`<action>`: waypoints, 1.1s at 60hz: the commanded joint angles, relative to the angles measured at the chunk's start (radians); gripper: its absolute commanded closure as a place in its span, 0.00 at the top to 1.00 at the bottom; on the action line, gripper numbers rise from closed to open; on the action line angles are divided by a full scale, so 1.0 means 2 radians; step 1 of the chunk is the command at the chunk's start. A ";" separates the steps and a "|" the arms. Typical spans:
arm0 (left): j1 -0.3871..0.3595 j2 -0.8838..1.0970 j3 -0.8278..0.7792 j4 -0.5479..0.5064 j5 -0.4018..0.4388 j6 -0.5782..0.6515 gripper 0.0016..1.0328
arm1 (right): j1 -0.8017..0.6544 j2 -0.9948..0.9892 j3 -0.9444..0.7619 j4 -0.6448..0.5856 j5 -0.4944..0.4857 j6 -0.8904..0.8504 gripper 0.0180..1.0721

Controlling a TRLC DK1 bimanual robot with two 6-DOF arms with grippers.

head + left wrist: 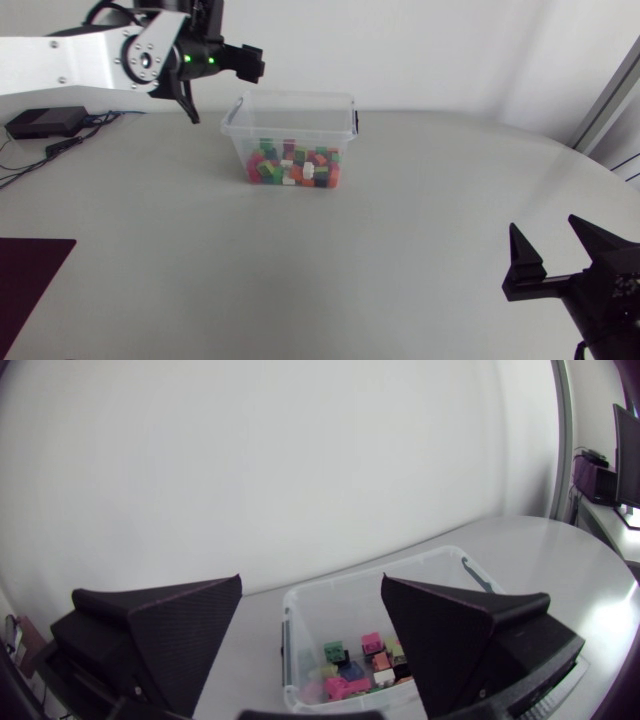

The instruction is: Place the duplo bricks in the container

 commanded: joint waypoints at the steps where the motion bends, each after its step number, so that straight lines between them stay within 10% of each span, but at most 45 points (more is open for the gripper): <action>1: 0.008 -0.041 -0.042 0.004 0.000 0.013 0.95 | 0.004 -0.003 -0.012 0.010 -0.002 -0.009 0.95; 66: 0.072 -0.521 -0.484 0.090 -0.001 0.020 0.95 | -0.006 -0.003 -0.012 0.010 -0.003 -0.018 0.95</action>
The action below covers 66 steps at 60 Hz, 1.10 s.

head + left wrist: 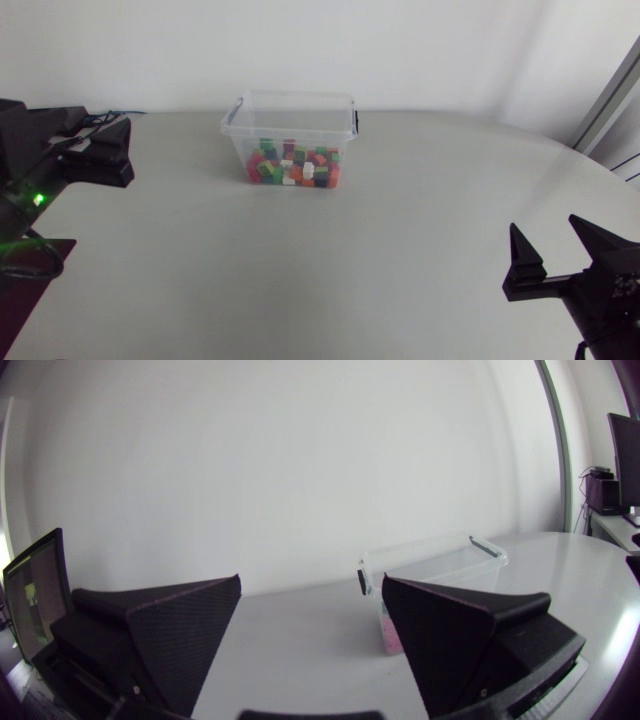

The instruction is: Place the duplo bricks in the container

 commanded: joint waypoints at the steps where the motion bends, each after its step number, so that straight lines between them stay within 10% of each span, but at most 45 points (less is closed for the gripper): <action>1: 0.006 -0.032 -0.030 0.008 -0.001 0.000 0.95 | -0.003 -0.003 -0.012 0.010 -0.002 -0.013 0.95; 66: 0.092 -0.328 -0.241 -0.096 0.102 -0.102 0.89 | 0.010 0.000 -0.011 0.009 -0.010 0.117 0.95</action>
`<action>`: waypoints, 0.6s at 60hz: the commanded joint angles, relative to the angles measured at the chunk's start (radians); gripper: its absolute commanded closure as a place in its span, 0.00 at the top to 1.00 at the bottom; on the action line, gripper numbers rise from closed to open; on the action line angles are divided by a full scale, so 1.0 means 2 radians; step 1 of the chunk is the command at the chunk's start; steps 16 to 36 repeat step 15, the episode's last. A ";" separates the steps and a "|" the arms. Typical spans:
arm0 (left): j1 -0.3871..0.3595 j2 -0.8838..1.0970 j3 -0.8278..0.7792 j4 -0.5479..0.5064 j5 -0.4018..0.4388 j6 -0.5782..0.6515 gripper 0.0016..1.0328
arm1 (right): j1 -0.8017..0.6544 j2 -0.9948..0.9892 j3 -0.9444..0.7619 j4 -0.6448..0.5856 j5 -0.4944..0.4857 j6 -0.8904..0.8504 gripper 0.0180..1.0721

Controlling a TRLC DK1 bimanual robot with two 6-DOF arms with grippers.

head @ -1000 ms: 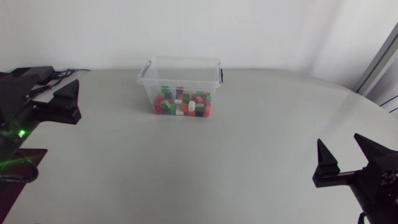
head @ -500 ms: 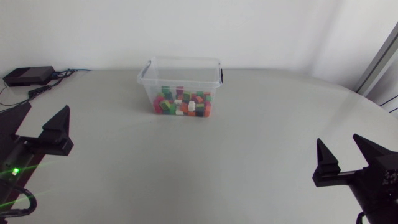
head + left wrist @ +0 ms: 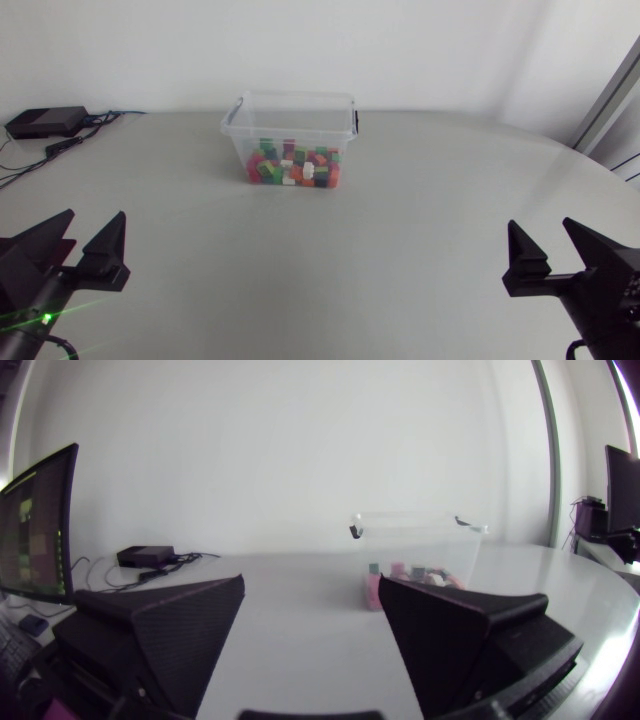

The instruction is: Place the duplo bricks in the container

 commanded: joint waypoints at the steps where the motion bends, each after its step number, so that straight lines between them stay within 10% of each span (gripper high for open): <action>1: 0.008 -0.022 -0.024 -0.008 0.010 -0.022 0.89 | 0.006 0.000 -0.011 0.009 -0.002 0.023 0.95; 36: 0.009 -0.027 -0.027 -0.010 0.012 -0.024 0.89 | 0.006 0.000 -0.011 0.009 -0.002 0.026 0.95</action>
